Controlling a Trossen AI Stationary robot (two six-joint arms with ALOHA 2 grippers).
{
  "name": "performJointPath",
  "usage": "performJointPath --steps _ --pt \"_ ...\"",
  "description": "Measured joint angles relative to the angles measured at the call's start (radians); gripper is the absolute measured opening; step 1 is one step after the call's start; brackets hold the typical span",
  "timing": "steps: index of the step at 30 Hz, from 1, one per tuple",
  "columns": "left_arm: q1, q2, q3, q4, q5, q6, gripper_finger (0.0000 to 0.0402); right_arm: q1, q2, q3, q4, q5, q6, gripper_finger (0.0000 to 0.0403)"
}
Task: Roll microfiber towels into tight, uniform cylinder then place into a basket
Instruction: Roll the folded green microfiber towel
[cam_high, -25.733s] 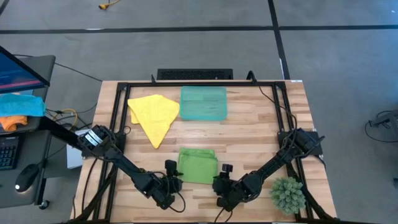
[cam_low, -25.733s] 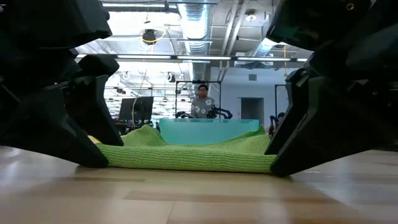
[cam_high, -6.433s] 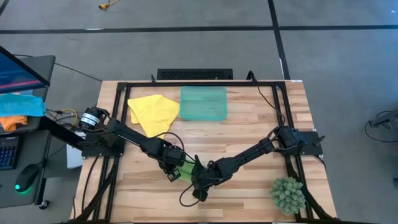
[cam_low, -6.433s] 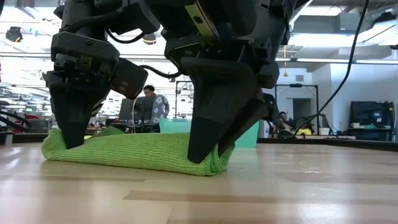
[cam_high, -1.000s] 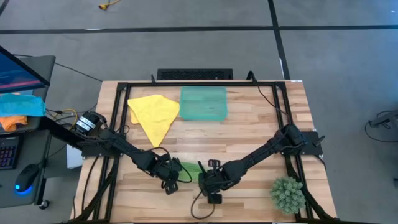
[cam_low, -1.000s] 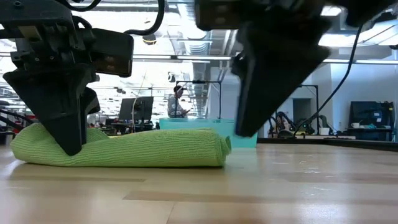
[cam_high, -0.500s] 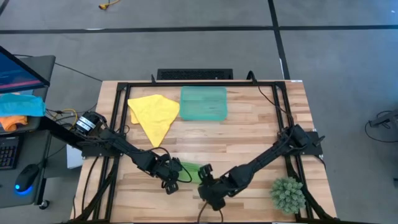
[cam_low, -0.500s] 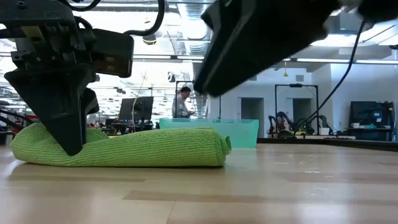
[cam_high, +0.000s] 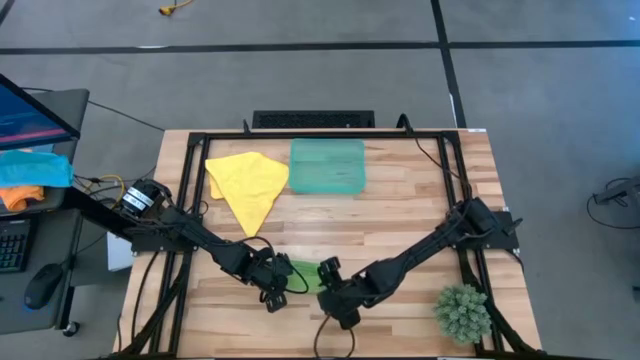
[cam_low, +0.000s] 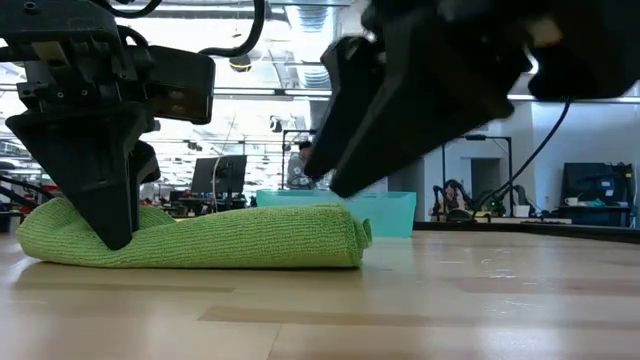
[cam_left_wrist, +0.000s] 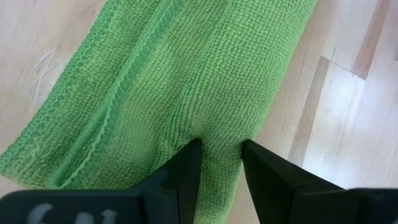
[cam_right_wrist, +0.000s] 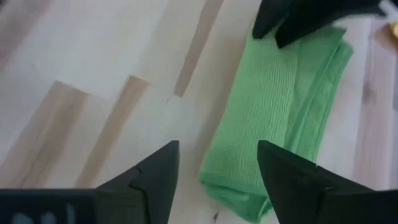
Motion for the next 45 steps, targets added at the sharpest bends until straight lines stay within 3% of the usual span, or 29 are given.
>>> performJointPath --steps 15,24,28,38,45 --pt "0.0 0.0 0.0 0.0 -0.002 0.003 0.0118 -0.025 0.074 -0.003 -0.008 -0.004 0.023 0.0235" --pt "0.0 -0.001 0.002 0.0 -0.006 0.023 0.0118 -0.054 0.095 0.002 0.002 0.004 0.165 0.0228" --pt "-0.009 0.003 0.019 -0.015 -0.027 0.085 0.0118 -0.07 0.096 0.001 -0.001 0.007 0.208 0.0193" --pt "-0.084 0.01 0.094 -0.158 -0.188 0.201 0.0118 -0.079 0.138 0.005 0.036 0.027 0.237 0.004" --pt "-0.172 0.011 0.165 -0.34 -0.322 0.213 0.0118 -0.078 0.152 0.005 0.054 0.025 0.249 0.003"
